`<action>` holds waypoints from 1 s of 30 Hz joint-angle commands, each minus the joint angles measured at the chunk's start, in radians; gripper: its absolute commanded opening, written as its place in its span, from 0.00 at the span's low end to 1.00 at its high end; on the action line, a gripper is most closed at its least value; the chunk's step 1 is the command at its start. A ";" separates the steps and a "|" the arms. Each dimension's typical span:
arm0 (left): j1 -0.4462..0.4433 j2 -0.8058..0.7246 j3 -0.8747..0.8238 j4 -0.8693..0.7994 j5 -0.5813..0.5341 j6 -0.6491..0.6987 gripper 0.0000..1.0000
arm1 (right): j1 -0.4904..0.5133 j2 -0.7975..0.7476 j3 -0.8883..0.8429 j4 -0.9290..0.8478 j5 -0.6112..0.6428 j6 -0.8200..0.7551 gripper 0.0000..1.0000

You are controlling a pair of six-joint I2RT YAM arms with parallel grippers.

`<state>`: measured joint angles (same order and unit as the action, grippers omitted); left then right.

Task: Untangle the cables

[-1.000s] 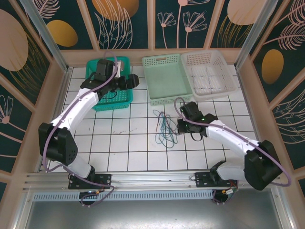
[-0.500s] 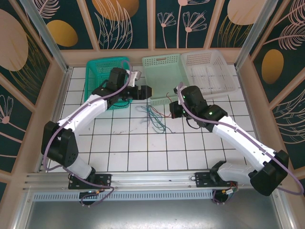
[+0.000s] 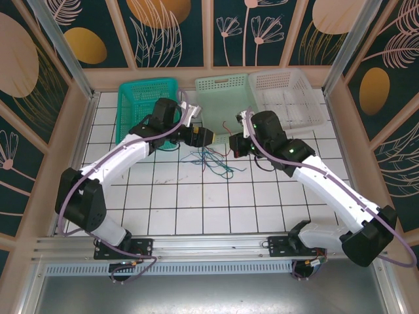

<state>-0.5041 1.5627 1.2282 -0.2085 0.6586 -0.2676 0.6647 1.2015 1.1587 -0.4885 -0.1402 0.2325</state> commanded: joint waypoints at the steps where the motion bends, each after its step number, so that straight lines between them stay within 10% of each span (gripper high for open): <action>1: -0.021 -0.067 -0.007 0.038 0.094 0.188 0.81 | -0.011 0.025 0.052 -0.015 -0.099 -0.029 0.00; 30: -0.157 -0.011 -0.112 0.175 0.041 0.222 0.73 | -0.108 0.055 0.021 0.049 -0.334 0.106 0.00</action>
<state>-0.6586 1.5280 1.0939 -0.0715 0.7136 -0.0631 0.5617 1.2846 1.1919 -0.4870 -0.4133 0.3138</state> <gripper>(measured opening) 0.732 0.060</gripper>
